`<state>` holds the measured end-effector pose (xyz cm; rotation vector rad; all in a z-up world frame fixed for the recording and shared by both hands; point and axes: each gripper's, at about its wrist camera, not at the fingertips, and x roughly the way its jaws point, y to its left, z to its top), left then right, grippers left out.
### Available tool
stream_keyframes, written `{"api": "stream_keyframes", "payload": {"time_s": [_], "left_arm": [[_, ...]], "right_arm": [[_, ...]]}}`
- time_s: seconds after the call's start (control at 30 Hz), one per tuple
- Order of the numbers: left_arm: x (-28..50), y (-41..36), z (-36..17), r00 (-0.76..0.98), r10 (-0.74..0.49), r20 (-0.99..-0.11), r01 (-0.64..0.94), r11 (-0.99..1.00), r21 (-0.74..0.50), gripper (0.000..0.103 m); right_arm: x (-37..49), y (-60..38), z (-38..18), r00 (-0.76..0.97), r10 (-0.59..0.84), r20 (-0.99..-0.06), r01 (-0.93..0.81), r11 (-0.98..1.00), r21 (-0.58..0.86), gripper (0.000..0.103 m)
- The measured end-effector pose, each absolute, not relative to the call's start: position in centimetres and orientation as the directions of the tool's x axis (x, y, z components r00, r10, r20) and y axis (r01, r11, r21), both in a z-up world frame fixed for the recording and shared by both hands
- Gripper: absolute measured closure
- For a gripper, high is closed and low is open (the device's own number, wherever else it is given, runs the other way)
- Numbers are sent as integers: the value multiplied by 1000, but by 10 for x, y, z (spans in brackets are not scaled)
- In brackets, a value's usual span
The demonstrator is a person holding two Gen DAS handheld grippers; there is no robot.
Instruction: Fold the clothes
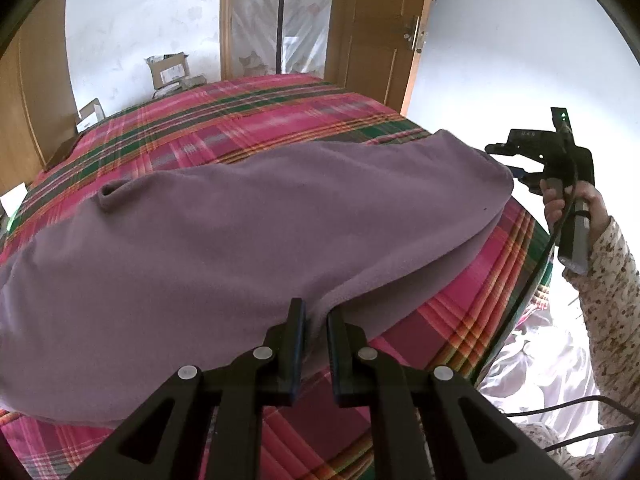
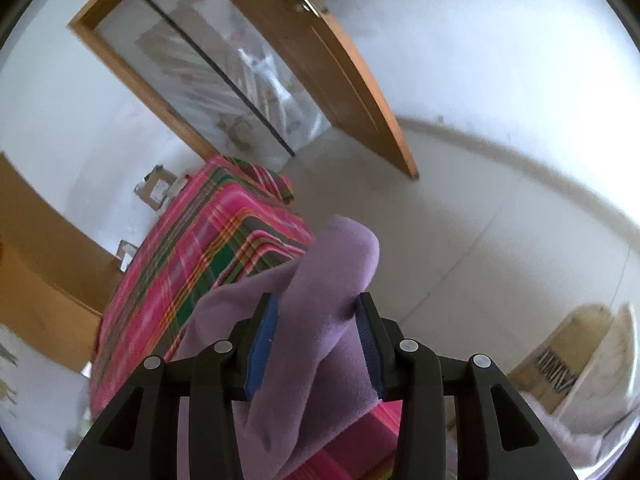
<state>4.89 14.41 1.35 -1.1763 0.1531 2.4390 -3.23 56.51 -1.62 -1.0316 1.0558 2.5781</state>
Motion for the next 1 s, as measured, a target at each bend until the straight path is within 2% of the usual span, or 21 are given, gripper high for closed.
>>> {"api": "stream_keyframes", "payload": {"time_s": [0.03, 0.07, 0.1, 0.13, 0.23, 0.53, 0.63, 1.0], "left_arm": [[49, 144, 13, -547, 329, -769, -422, -902, -85, 93], [49, 145, 12, -545, 329, -771, -424, -902, -85, 93], [49, 145, 12, -546, 327, -772, -422, -903, -83, 93], [48, 145, 12, -545, 326, -772, -419, -904, -86, 93], [47, 146, 13, -546, 327, -771, -415, -905, -90, 93], [50, 150, 17, -556, 330, -763, -420, -904, -85, 93], [50, 151, 16, -554, 329, -765, -419, -904, -86, 93], [52, 150, 6, -522, 336, -784, -427, -899, -100, 93]], "right_arm": [[-33, 566, -18, -746, -109, -656, -391, -726, 566, 61], [-34, 567, -19, -747, -119, -654, -391, -718, 576, 66], [-35, 568, -20, -747, -128, -653, -390, -711, 585, 74], [-35, 569, -20, -750, -131, -648, -389, -706, 592, 93], [-33, 572, -15, -772, -125, -623, -375, -702, 606, 100], [-12, 591, 19, -864, -76, -498, -316, -687, 654, 100], [-4, 593, 22, -873, -67, -483, -309, -692, 653, 100], [13, 607, -48, -796, -96, -598, -439, -588, 679, 100]]}}
